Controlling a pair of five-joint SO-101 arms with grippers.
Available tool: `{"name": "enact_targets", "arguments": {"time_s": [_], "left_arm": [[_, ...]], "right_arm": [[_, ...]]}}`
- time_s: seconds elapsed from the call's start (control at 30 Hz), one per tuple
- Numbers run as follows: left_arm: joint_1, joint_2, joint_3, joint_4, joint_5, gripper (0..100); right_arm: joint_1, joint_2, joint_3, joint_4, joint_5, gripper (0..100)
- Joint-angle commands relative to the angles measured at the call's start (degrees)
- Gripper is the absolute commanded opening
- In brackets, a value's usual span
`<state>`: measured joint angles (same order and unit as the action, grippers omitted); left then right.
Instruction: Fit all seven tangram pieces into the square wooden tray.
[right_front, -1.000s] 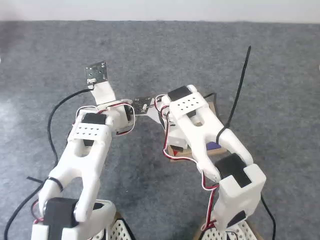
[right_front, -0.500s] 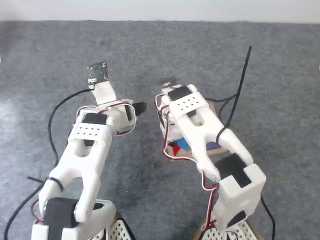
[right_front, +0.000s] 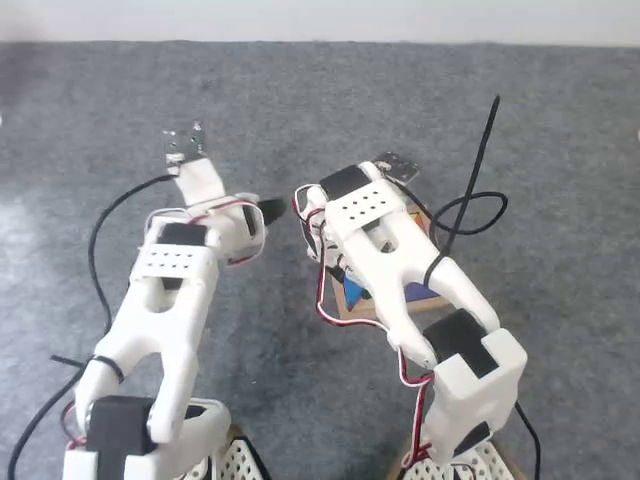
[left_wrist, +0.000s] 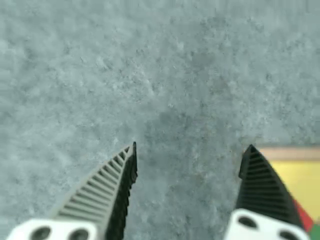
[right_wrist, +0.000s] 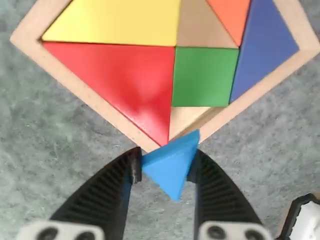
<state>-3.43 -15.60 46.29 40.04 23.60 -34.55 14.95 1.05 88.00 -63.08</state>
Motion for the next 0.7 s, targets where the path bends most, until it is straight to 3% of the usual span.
{"name": "enact_targets", "arguments": {"time_s": [0.0,0.17,0.5,0.6,0.67], "left_arm": [[-6.24,-2.20,-5.76,2.90,-0.26,32],[-11.87,-2.11,-10.68,8.44,-0.18,32],[-14.42,-2.11,-10.59,7.21,-0.18,32],[-14.15,-2.11,-10.51,7.21,-0.18,32],[-14.07,-2.11,-10.42,7.21,-0.18,32]], "right_arm": [[-0.75,-3.03,-3.08,0.66,-2.20,22.6],[-0.84,-1.98,-1.76,1.10,-6.15,33.3],[-0.48,1.71,-1.58,0.57,-6.24,34.6],[0.92,1.71,-3.52,1.19,-2.90,34.6],[3.74,0.75,-4.75,3.12,6.33,34.6]]}}
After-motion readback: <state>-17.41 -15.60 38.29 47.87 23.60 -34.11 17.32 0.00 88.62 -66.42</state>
